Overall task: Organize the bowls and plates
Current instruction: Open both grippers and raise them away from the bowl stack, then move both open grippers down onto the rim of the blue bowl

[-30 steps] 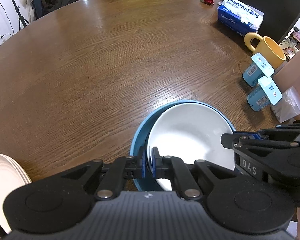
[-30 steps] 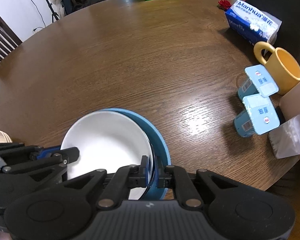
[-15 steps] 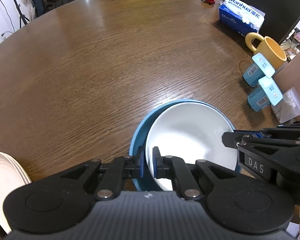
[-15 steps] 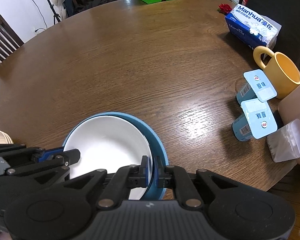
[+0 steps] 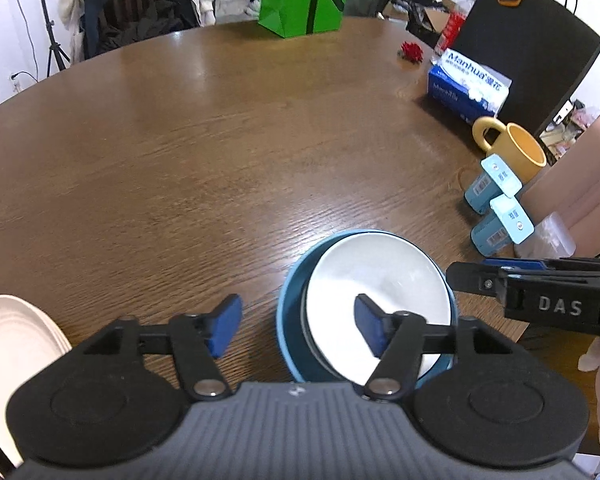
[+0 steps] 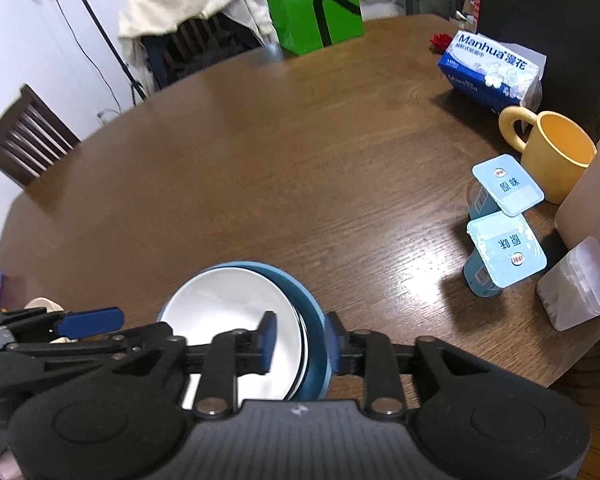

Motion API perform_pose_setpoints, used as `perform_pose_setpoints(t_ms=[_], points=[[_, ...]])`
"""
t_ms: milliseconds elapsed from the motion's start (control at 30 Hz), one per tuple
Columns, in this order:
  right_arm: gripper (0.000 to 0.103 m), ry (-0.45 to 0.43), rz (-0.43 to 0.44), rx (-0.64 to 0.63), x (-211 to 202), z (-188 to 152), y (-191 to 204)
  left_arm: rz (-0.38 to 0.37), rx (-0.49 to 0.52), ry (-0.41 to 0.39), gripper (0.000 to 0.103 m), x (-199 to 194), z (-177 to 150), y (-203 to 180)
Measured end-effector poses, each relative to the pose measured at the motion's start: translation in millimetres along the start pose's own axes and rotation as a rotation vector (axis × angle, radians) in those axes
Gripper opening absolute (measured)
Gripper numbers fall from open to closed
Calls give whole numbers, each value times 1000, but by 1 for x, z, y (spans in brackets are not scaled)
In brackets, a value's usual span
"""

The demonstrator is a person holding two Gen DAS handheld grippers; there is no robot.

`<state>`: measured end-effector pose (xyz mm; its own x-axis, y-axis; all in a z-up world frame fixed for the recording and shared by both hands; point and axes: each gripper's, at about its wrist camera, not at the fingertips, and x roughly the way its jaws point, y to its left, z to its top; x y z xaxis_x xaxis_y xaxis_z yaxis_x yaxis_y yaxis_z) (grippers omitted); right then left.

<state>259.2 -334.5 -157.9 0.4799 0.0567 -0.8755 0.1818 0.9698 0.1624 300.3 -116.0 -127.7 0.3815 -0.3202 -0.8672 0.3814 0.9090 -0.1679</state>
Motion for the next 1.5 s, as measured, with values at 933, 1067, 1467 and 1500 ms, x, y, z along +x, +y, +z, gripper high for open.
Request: perform_pose_setpoints(t_ms=[933, 1067, 1467, 1500], points=[[103, -148, 89, -127, -34, -58, 5, -60, -70, -312, 103, -60, -73, 24], [103, -137, 88, -121, -35, -64, 6, -64, -72, -313, 103, -63, -76, 23], [98, -111, 81, -81, -39, -64, 2, -102, -78, -297, 103, -60, -75, 19], [98, -110, 77, -75, -39, -64, 2, -101, -79, -294, 103, -59, -75, 18]])
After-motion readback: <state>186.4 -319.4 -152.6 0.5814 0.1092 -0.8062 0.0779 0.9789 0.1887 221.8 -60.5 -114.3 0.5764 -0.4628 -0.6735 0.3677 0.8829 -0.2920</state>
